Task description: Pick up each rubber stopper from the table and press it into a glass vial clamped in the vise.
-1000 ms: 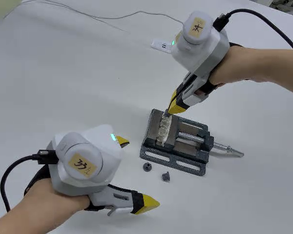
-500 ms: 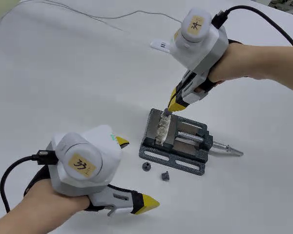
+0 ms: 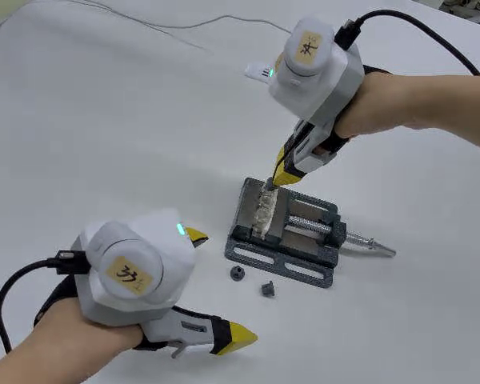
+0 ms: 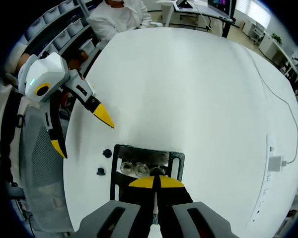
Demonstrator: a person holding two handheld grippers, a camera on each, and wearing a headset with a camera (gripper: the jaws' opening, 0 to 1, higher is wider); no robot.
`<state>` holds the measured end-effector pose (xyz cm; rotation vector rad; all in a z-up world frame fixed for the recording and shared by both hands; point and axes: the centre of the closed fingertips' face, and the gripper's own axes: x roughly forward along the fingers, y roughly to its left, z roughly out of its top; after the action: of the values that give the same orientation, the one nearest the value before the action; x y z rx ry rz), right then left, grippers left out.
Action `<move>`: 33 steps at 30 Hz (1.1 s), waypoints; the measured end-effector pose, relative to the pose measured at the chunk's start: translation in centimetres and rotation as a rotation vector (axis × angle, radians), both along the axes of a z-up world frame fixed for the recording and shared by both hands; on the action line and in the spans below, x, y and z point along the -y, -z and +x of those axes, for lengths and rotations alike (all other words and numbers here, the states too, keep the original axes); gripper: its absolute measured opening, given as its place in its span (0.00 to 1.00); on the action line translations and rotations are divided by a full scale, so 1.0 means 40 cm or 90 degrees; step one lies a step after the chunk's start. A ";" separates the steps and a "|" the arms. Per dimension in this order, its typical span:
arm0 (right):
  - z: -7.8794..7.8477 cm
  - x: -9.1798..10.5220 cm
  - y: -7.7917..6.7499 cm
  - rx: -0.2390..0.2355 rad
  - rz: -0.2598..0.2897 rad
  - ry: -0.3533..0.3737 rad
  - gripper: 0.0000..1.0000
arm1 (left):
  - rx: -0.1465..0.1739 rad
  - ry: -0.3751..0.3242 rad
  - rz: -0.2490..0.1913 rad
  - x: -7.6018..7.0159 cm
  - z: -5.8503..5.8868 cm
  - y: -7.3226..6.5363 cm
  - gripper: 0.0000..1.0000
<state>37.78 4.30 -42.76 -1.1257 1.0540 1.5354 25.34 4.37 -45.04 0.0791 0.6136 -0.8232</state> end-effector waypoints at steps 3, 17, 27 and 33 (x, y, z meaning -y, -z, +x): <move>0.004 0.000 0.002 0.003 -0.006 -0.006 0.00 | 0.000 0.000 -0.002 0.001 0.002 0.000 0.79; -0.001 0.002 0.005 0.013 0.000 0.004 0.00 | 0.002 -0.001 -0.009 0.011 0.012 -0.002 0.79; -0.003 0.003 0.006 0.026 -0.013 -0.017 0.00 | 0.003 -0.002 -0.014 0.017 0.014 0.001 0.79; -0.002 0.000 0.007 0.029 -0.022 -0.028 0.00 | 0.001 -0.007 -0.019 0.017 0.014 0.007 0.79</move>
<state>37.70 4.31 -43.05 -1.2104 1.0346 1.5238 25.90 3.68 -45.30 0.0484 0.6002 -0.8209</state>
